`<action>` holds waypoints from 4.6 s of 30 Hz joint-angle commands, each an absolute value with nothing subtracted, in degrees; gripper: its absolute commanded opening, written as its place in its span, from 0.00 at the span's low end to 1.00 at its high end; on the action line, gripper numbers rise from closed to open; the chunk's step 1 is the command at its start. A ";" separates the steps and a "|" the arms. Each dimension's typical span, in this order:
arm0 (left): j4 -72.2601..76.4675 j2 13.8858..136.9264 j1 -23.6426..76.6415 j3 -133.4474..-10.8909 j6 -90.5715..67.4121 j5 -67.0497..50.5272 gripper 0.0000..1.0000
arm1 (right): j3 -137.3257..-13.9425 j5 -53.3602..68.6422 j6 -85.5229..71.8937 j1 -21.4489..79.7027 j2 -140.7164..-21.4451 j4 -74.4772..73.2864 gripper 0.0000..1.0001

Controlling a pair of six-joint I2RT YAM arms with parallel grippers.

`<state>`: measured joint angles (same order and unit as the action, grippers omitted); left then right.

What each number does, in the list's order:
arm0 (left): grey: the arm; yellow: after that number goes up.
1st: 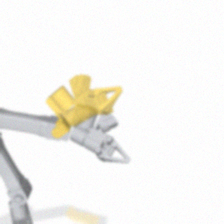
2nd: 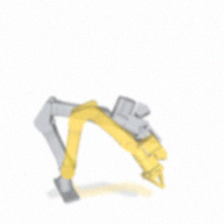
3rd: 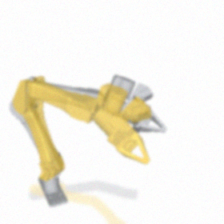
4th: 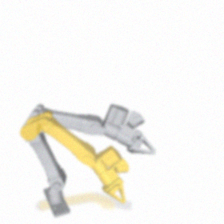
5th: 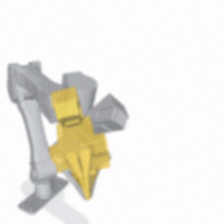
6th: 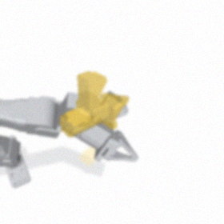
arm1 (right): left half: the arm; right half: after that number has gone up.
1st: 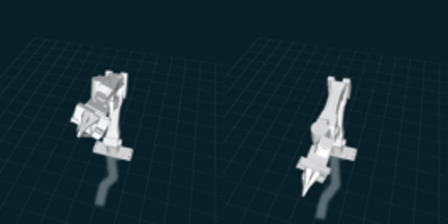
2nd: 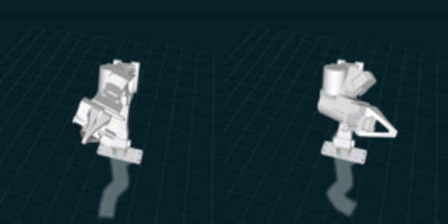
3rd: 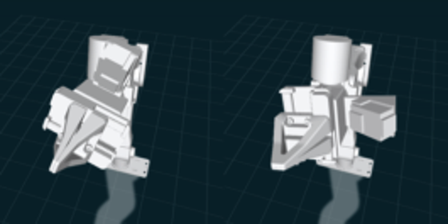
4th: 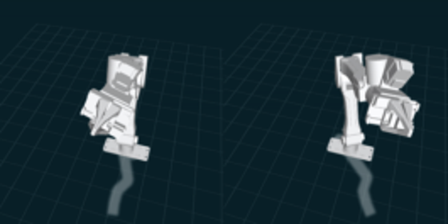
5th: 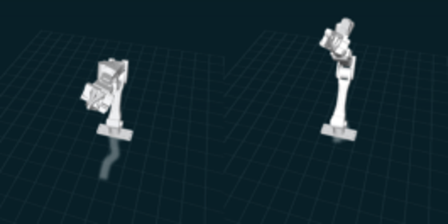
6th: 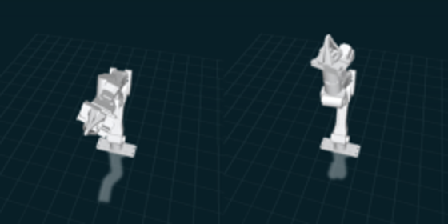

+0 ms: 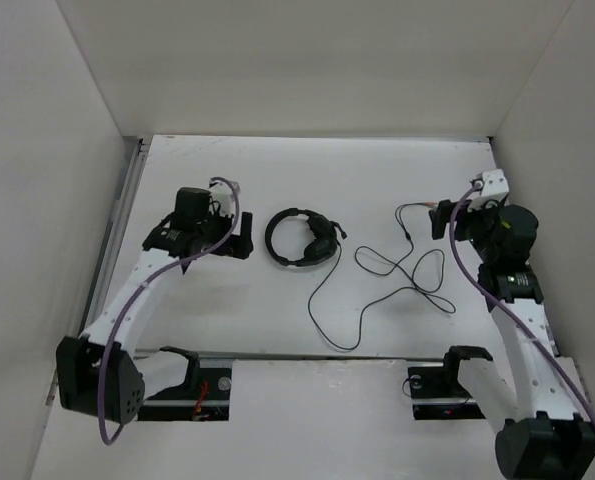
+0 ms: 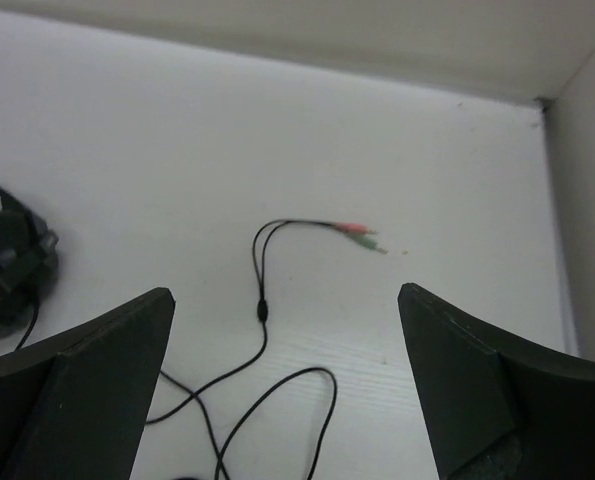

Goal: Wrap the headphones

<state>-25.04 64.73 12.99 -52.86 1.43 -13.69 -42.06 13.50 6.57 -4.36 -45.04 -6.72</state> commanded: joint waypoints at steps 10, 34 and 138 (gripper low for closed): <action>-13.54 87.00 25.18 -61.86 1.49 4.65 0.88 | -44.20 17.57 3.70 1.10 -61.42 -5.18 1.00; -13.80 103.88 26.32 -72.51 -1.93 3.69 0.78 | -55.28 17.75 0.71 5.58 -71.10 -4.40 1.00; -23.73 106.87 3.12 -135.26 -29.09 -18.02 0.00 | -75.07 27.59 -16.00 31.77 -107.67 29.44 0.66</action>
